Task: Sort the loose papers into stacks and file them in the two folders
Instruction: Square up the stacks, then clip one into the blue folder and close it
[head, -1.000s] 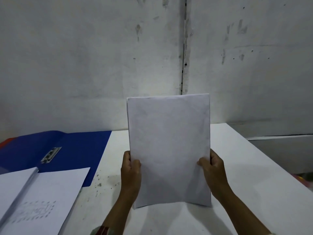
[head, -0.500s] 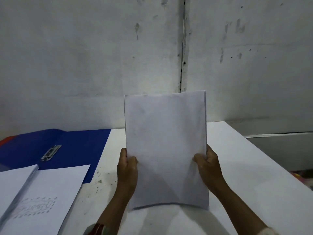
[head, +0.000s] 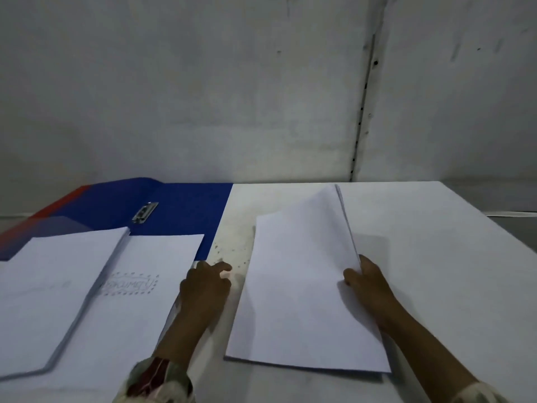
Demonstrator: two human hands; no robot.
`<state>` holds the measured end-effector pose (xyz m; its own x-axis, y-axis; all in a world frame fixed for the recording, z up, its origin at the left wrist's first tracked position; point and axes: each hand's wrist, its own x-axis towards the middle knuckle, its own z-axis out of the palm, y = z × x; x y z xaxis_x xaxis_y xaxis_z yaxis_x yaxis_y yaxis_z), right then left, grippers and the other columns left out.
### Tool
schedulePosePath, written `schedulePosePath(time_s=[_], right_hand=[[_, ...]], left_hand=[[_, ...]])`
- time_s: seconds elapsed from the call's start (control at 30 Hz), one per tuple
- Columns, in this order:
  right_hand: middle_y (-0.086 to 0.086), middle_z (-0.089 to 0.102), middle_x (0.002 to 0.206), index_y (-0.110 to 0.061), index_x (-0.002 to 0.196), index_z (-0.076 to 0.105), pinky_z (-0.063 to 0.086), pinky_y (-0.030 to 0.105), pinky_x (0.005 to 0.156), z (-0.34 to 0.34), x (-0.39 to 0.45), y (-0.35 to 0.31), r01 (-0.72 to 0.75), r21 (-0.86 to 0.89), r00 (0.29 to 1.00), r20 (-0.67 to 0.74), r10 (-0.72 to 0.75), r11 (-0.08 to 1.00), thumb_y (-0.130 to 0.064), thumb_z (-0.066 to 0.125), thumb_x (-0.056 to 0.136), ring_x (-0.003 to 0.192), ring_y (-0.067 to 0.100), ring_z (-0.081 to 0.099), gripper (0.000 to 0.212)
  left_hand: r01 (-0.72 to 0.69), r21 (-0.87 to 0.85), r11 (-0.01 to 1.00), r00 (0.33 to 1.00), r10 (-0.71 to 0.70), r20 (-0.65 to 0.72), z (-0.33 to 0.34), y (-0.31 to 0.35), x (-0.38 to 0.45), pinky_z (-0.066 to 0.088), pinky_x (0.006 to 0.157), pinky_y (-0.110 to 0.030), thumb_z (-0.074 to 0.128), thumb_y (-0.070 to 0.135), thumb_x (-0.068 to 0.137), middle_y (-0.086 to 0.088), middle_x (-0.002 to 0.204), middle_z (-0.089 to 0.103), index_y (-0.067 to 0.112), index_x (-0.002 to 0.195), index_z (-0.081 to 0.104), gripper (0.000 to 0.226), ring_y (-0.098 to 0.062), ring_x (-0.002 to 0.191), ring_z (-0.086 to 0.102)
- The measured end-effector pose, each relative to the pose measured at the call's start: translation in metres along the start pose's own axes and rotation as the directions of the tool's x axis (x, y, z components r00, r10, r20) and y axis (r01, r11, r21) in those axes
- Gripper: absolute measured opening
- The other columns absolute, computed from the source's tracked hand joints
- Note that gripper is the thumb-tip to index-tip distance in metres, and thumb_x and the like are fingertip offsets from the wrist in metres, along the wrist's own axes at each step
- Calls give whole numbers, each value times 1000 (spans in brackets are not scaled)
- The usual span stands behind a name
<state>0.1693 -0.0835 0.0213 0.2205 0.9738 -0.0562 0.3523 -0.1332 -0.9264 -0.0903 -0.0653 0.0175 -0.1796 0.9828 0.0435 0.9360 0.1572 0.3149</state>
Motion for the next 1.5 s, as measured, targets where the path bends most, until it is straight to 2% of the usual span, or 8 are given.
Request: schedulePosePath(time_s=[0.2, 0.4, 0.53, 0.8, 0.93, 1.17, 1.33, 1.5], right_hand=[[-6, 53, 74, -7, 94, 53, 37, 20, 57, 19, 0, 1, -26, -19, 999, -43, 26, 999, 0, 45, 87, 67, 9, 49, 13], [2, 53, 73, -2, 90, 53, 36, 22, 57, 21, 1, 1, -73, -34, 996, -61, 71, 997, -1, 47, 86, 66, 12, 47, 7], [4, 53, 73, -4, 85, 52, 36, 24, 56, 22, 0, -1, -101, -40, 994, -54, 99, 994, -1, 47, 86, 64, 13, 47, 6], [5, 53, 75, -2, 89, 53, 35, 25, 58, 19, -1, -3, -121, -34, 993, -14, 121, 992, -1, 48, 86, 65, 13, 46, 7], [4, 51, 74, -8, 77, 50, 34, 25, 56, 12, -1, -6, -119, -72, 993, 16, 120, 990, 0, 46, 84, 64, 13, 45, 11], [0, 48, 67, -15, 68, 44, 30, 23, 51, -7, -2, -7, -124, -153, 988, 76, 137, 980, -2, 47, 85, 58, 13, 41, 21], [4, 51, 83, -13, 79, 47, 34, 26, 62, -13, -1, -4, -163, -134, 977, 118, 179, 977, -12, 37, 94, 71, 15, 46, 18], [6, 35, 148, -18, 141, 34, 30, 37, 109, -18, 1, 1, -302, 43, 942, 166, 292, 952, -37, 22, 101, 134, 26, 36, 46]], left_hand=[[70, 358, 931, 993, -29, -117, -14, -49, -11, 37, 96, -33, 43, 40, 91, -3, 131, 44, 20, 133, 36, 47, -21, 119, 44], [101, 538, 837, 993, -56, -100, -16, -65, -19, 40, 84, -28, 35, 16, 94, -3, 118, 54, 12, 121, 43, 29, -18, 107, 55], [117, 430, 895, 993, -108, -45, -24, -70, -10, 47, 78, -21, 37, 18, 96, 0, 110, 62, 12, 116, 49, 23, -13, 97, 63], [191, -167, 967, 981, -183, 65, -53, -27, 2, 47, 88, -33, 35, 28, 98, -12, 125, 54, 7, 129, 41, 38, -25, 105, 58], [130, -436, 890, 982, -53, 184, -43, 16, 2, 54, 86, -38, 37, 26, 96, -14, 106, 58, 5, 112, 49, 29, -21, 80, 58], [72, -547, 834, 931, 140, 336, -8, 91, -10, 53, 84, -41, 41, 23, 91, -4, 72, 46, 11, 71, 38, 24, -19, 56, 51], [46, -597, 801, 888, 242, 392, 10, 131, -20, 54, 87, -45, 41, 23, 89, -11, 86, 53, 8, 80, 45, 18, -29, 73, 58], [32, -577, 816, 875, 257, 411, 29, 151, -24, 52, 86, -42, 41, 26, 88, -13, 92, 58, 8, 84, 48, 20, -33, 91, 61]])
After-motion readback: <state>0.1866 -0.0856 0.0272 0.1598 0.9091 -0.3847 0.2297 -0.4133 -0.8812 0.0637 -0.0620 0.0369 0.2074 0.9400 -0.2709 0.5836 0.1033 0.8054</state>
